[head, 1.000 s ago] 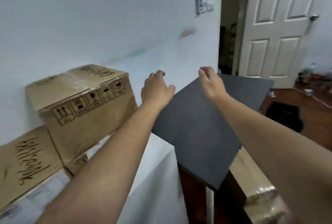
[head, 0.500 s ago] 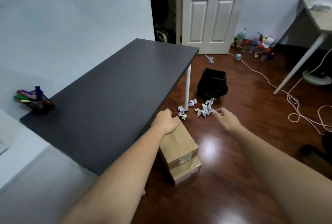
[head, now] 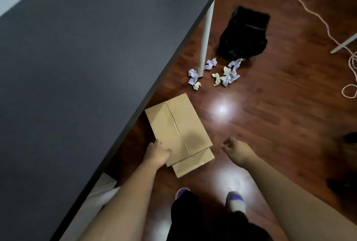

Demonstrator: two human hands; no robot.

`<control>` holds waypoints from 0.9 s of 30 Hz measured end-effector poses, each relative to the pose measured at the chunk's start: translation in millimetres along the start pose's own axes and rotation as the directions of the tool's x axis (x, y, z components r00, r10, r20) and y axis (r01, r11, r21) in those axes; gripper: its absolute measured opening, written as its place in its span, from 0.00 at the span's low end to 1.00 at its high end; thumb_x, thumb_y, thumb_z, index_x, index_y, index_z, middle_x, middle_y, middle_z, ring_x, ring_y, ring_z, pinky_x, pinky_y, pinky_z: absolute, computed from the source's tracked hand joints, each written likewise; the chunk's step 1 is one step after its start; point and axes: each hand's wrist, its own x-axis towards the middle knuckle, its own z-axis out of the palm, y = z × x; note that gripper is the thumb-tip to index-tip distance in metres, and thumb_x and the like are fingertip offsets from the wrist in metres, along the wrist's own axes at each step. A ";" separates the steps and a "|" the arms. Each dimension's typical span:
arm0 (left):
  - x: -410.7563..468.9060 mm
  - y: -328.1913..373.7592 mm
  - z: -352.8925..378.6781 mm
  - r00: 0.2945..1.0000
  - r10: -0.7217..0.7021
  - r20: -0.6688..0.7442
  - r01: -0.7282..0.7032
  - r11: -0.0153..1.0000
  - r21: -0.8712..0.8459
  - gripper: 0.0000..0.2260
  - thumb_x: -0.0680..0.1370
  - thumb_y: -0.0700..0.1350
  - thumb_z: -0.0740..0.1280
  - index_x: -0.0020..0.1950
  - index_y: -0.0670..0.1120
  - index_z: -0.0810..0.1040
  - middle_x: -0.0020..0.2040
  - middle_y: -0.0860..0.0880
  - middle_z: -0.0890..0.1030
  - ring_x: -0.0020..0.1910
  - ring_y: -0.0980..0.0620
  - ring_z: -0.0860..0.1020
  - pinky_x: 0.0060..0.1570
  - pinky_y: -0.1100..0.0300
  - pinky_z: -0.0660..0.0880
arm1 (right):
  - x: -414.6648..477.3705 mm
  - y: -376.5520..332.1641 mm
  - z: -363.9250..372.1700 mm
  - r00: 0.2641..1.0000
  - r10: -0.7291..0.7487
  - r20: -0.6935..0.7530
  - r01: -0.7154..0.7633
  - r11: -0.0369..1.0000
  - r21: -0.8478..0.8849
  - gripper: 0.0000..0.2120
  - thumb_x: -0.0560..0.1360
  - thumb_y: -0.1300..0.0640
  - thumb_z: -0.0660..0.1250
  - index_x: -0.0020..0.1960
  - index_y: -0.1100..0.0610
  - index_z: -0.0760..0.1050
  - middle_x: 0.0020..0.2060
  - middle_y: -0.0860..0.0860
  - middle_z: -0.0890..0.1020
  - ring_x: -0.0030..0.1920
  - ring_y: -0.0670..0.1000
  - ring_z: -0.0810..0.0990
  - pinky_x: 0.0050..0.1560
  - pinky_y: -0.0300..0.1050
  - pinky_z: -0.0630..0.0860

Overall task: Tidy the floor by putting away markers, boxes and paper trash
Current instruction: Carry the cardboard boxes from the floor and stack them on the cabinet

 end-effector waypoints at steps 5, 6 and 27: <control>98.3 -15.5 63.9 0.976 -0.186 -0.112 0.157 0.961 -0.227 0.31 0.74 0.48 0.69 0.74 0.42 0.63 0.70 0.41 0.67 0.68 0.41 0.69 0.63 0.54 0.68 | 120.7 27.9 37.2 1.000 0.023 0.022 -0.024 0.999 0.038 0.24 0.78 0.48 0.62 0.70 0.58 0.68 0.67 0.56 0.75 0.65 0.57 0.74 0.61 0.46 0.70; 114.9 -22.4 75.8 0.965 -0.226 -0.133 0.180 0.941 -0.286 0.33 0.74 0.48 0.70 0.75 0.41 0.61 0.72 0.41 0.66 0.69 0.41 0.68 0.64 0.54 0.67 | 141.3 30.2 47.0 1.000 0.010 0.017 -0.012 0.998 0.064 0.26 0.78 0.47 0.62 0.71 0.58 0.66 0.69 0.56 0.73 0.67 0.57 0.72 0.63 0.46 0.69; -32.4 115.7 41.3 0.988 0.097 0.117 0.013 0.711 -0.703 0.24 0.75 0.46 0.70 0.70 0.55 0.69 0.55 0.53 0.79 0.54 0.51 0.78 0.57 0.56 0.74 | 34.9 71.1 -96.0 0.972 0.229 -0.059 -0.178 0.873 0.454 0.19 0.72 0.45 0.69 0.53 0.59 0.80 0.53 0.59 0.83 0.52 0.60 0.80 0.57 0.52 0.76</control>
